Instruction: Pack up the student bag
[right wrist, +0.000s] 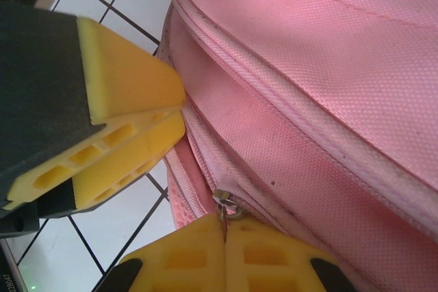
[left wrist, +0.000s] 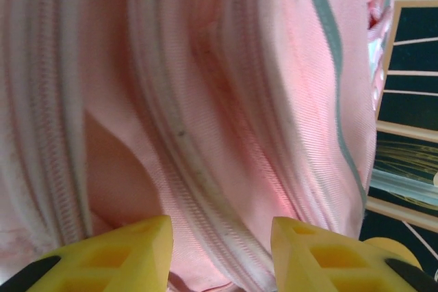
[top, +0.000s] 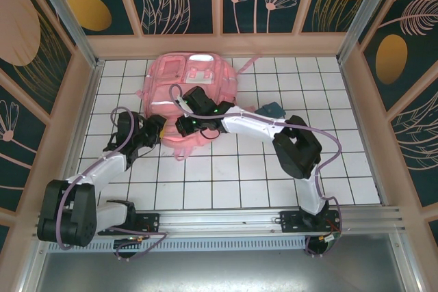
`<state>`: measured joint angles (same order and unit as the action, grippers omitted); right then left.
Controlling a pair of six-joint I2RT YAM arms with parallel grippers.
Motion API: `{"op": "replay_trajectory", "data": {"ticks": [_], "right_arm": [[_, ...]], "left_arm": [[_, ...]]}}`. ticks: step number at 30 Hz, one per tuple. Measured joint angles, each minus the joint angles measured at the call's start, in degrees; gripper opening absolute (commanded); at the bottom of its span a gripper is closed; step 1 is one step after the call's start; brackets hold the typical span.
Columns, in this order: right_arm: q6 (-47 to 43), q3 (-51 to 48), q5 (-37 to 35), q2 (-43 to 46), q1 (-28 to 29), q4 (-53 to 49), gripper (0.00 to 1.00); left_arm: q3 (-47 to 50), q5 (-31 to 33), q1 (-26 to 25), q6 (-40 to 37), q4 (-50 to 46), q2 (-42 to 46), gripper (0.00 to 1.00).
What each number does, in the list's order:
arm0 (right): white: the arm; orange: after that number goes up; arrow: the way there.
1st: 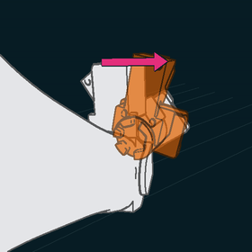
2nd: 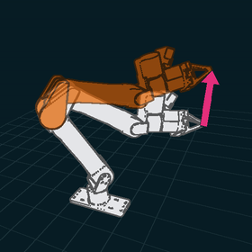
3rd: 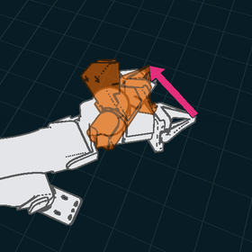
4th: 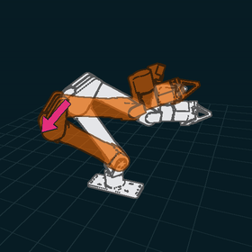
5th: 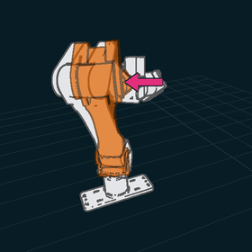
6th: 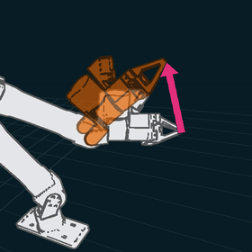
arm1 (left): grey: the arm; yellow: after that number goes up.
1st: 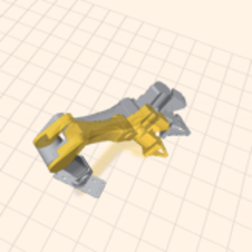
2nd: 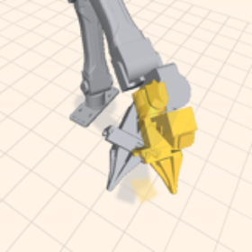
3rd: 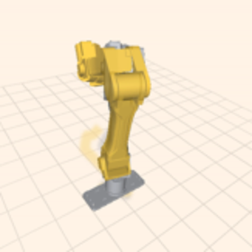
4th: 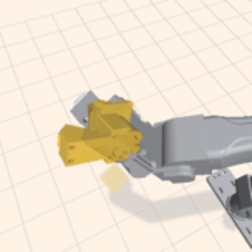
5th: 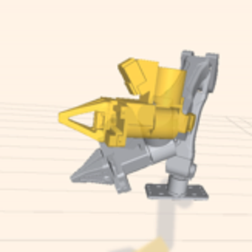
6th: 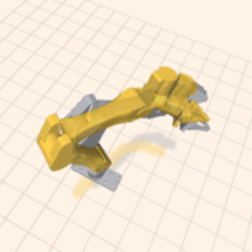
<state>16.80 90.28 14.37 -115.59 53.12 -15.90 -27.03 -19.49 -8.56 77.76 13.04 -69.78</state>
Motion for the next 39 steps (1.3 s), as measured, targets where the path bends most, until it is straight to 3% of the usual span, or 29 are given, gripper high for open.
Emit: {"op": "replay_trajectory", "data": {"ticks": [11,17,26,39], "right_arm": [[-2.0,0.1,-1.4,-0.7,0.8,-0.6,0.00],[-3.9,1.4,-6.0,-0.7,1.8,-3.2,0.00],[-6.3,1.2,-19.5,0.2,2.7,-10.5,0.00],[-9.2,-6.7,-26.3,8.6,-6.9,-12.3,0.00]], "left_arm": [[-0.7,0.0,0.0,3.0,2.5,-4.5,0.39],[-1.5,0.0,0.0,3.8,3.4,-6.3,0.15],[-1.6,1.3,-0.6,2.0,3.3,-6.4,0.03],[-1.4,3.1,-0.9,-1.2,2.5,-5.4,0.00]]}}
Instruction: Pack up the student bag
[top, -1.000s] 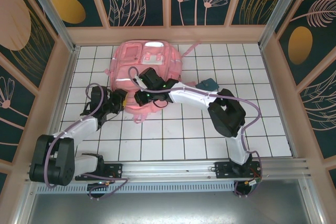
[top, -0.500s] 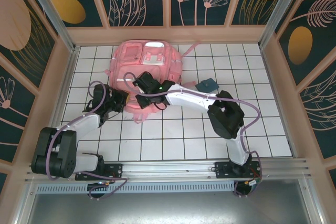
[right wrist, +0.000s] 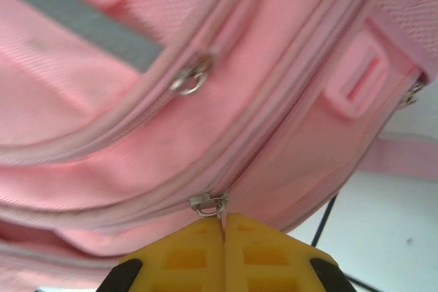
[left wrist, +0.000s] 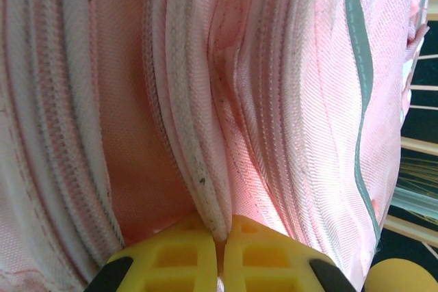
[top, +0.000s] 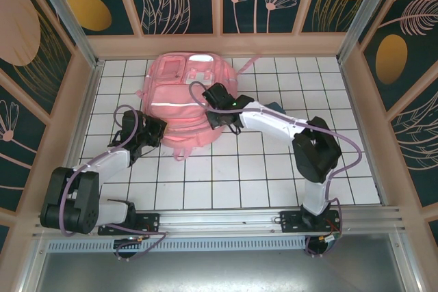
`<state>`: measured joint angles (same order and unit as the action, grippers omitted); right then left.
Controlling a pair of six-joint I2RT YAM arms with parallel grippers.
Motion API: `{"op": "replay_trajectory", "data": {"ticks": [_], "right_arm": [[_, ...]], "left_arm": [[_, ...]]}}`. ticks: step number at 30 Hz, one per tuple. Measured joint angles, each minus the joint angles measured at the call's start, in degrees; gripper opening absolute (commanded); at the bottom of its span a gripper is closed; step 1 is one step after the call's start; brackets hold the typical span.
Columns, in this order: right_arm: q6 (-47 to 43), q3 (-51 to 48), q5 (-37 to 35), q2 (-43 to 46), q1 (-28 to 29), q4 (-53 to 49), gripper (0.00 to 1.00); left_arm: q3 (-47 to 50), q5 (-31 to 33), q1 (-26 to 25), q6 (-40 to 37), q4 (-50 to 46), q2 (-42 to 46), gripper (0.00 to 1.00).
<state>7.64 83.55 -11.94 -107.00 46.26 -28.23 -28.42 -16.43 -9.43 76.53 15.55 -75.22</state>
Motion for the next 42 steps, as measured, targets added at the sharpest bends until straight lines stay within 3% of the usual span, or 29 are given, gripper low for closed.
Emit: {"op": "replay_trajectory", "data": {"ticks": [10,21,40,42], "right_arm": [[-8.0,1.4,7.5,-0.9,-6.4,3.8,0.00],[-14.0,17.1,8.7,-13.7,-12.0,0.3,0.00],[-4.2,29.4,8.0,-21.2,-12.9,-4.0,0.00],[-3.7,29.9,8.8,-21.4,-12.9,-4.2,0.17]], "left_arm": [[-0.5,-1.2,0.0,-4.6,-1.2,0.6,0.00],[-2.0,-2.1,0.1,-12.9,-6.1,1.7,0.00],[-3.1,-4.2,0.1,-17.4,-8.3,2.9,0.00],[-3.2,-4.2,0.1,-17.6,-8.6,3.1,0.01]]}}
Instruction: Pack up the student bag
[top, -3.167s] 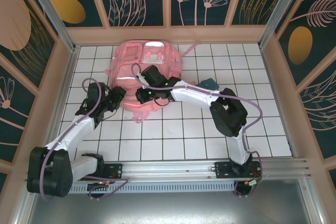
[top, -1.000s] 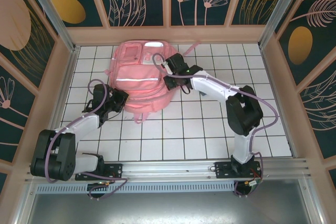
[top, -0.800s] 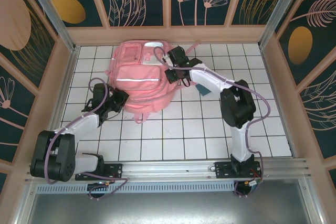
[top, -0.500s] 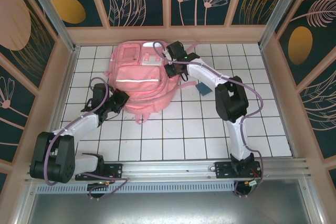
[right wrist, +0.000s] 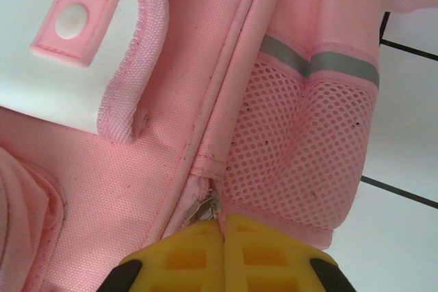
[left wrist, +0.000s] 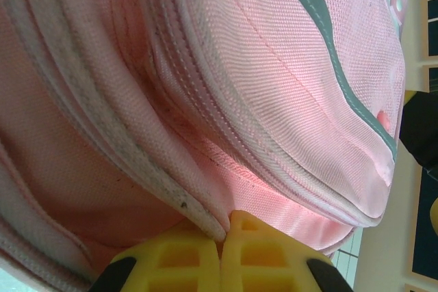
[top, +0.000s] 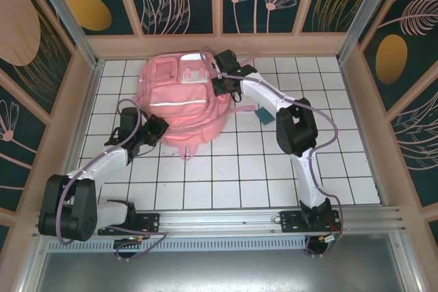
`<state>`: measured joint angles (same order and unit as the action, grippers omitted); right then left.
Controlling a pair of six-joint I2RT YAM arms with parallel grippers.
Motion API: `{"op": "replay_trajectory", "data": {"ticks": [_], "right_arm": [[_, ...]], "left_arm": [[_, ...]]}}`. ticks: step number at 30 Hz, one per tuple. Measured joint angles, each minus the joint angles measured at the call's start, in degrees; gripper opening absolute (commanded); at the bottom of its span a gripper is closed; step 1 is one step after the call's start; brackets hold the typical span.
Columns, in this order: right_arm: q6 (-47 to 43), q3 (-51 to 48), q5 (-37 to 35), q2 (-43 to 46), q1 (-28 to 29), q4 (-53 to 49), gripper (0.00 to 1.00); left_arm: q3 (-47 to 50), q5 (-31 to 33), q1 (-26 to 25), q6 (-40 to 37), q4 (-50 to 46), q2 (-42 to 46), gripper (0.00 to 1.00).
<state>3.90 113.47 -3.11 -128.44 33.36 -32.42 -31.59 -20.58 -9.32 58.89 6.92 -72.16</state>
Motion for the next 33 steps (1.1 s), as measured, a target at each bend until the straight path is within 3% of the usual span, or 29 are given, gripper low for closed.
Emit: {"op": "replay_trajectory", "data": {"ticks": [4,8,15,24,33], "right_arm": [[1.7,0.5,-0.3,0.2,-1.0,0.6,0.46],[2.9,-2.7,0.7,3.7,-3.8,1.5,0.56],[4.6,-12.9,10.6,15.5,-4.5,3.9,0.55],[5.5,-15.9,25.7,16.3,-0.9,6.6,0.45],[-1.1,-12.3,32.1,8.6,-0.3,5.2,0.60]], "left_arm": [[-0.6,0.0,0.4,-1.9,-3.7,0.9,0.39],[-2.3,-0.8,0.6,-4.2,-9.1,2.8,0.53],[-8.9,0.0,0.6,-10.8,-15.0,7.1,0.61],[-13.9,1.7,0.6,-17.4,-18.8,5.1,0.63],[-16.3,3.1,0.6,-20.5,-20.0,1.6,0.63]]}}
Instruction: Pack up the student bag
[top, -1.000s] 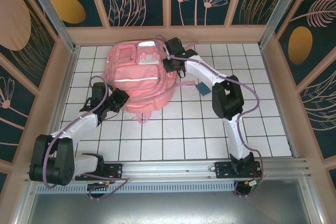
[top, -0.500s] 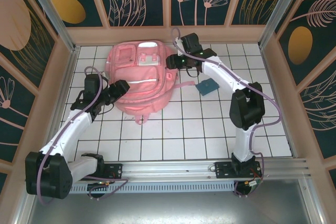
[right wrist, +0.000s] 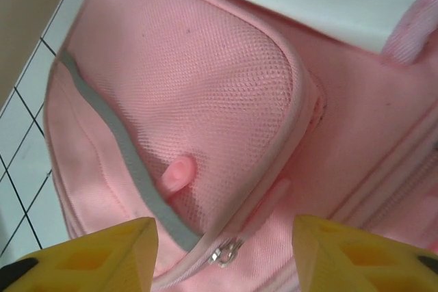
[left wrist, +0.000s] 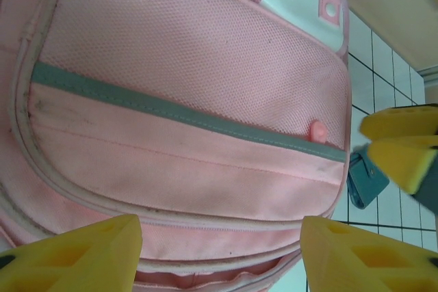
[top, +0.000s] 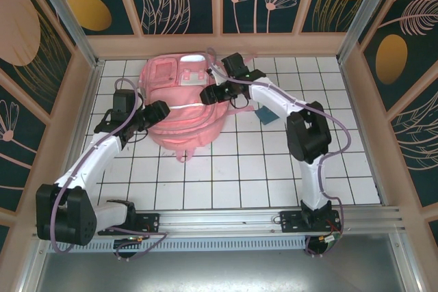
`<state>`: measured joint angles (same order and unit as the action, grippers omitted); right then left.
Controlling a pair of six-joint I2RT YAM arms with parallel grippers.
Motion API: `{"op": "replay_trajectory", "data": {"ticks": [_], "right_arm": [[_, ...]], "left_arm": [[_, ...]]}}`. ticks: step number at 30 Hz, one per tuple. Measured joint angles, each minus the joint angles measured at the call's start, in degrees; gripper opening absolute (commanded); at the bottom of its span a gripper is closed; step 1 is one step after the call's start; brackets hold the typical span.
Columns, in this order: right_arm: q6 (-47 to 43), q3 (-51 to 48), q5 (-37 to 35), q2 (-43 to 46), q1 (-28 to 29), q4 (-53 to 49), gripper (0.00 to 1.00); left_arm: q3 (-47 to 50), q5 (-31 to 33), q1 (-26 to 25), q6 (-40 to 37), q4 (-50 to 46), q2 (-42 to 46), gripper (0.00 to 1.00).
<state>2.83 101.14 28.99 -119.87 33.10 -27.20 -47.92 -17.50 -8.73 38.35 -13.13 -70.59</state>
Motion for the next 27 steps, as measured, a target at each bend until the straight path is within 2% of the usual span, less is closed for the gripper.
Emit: {"op": "replay_trajectory", "data": {"ticks": [4,9,15,21,27], "right_arm": [[-1.6,3.3,0.7,-3.8,0.0,-0.7,0.69],[-4.2,7.4,1.8,-6.3,0.0,-1.8,0.71],[-10.8,7.3,4.8,-6.5,0.2,-4.4,0.62],[-15.1,-2.0,5.6,-1.1,0.3,-3.1,0.53],[-17.6,-7.2,6.6,4.1,0.4,-4.9,0.44]], "left_arm": [[0.0,0.0,0.0,-0.2,0.0,-0.4,0.64],[0.0,0.0,0.0,-0.2,0.0,-0.8,0.64],[0.0,0.0,0.0,-0.2,0.0,-1.0,0.64],[0.0,-0.1,0.0,-0.2,0.0,-1.2,0.65],[0.0,-0.1,0.0,-0.9,0.0,-1.9,0.66]]}}
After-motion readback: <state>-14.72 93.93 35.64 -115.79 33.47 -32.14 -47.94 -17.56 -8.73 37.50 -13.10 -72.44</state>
